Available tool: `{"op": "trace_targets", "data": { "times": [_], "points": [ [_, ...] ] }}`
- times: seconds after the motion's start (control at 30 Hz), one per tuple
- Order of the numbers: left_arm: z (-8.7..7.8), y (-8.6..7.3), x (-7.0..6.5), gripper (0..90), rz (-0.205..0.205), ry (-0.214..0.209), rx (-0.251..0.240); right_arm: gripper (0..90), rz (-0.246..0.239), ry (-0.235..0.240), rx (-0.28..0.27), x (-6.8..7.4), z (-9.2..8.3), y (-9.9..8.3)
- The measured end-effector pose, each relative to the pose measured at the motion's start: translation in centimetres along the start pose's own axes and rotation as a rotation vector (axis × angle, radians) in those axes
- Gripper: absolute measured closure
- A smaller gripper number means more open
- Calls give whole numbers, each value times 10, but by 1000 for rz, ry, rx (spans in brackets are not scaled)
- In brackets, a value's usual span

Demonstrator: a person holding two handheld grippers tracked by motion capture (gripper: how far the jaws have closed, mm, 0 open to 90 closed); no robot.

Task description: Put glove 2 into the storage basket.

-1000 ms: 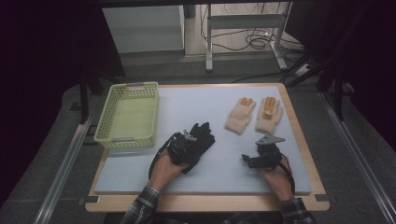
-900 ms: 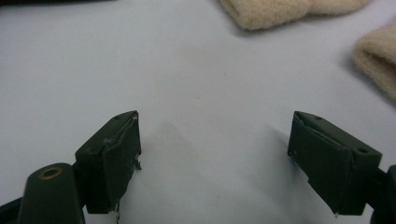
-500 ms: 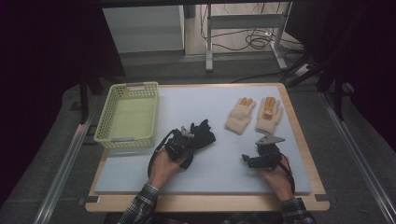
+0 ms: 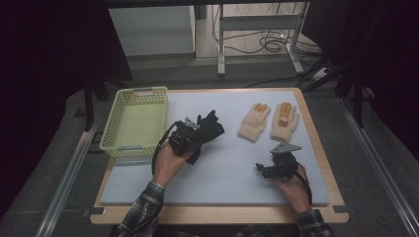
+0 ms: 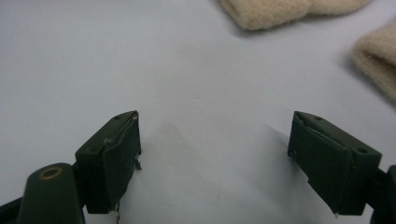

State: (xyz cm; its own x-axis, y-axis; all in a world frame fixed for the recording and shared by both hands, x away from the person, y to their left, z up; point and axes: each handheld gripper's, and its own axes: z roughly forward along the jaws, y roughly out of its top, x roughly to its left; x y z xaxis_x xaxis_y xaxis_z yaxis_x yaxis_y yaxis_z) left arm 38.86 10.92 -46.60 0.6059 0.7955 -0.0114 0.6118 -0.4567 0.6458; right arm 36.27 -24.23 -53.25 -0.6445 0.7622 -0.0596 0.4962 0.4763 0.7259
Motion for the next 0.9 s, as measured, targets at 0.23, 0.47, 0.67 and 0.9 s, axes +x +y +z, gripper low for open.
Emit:
{"op": "trace_targets", "data": {
  "times": [0.23,0.47,0.67,0.9],
  "points": [
    [-16,13,19,675,-9,68,-14,167,-1,0,-1,0,0,0],
    [-35,23,42,671,-48,115,-34,166,-2,0,-2,0,0,0],
    [-53,23,70,667,-103,170,-50,167,-1,0,-2,0,0,0],
    [-69,16,101,665,-147,235,-51,167,0,1,-4,0,0,0]
  ]
}}
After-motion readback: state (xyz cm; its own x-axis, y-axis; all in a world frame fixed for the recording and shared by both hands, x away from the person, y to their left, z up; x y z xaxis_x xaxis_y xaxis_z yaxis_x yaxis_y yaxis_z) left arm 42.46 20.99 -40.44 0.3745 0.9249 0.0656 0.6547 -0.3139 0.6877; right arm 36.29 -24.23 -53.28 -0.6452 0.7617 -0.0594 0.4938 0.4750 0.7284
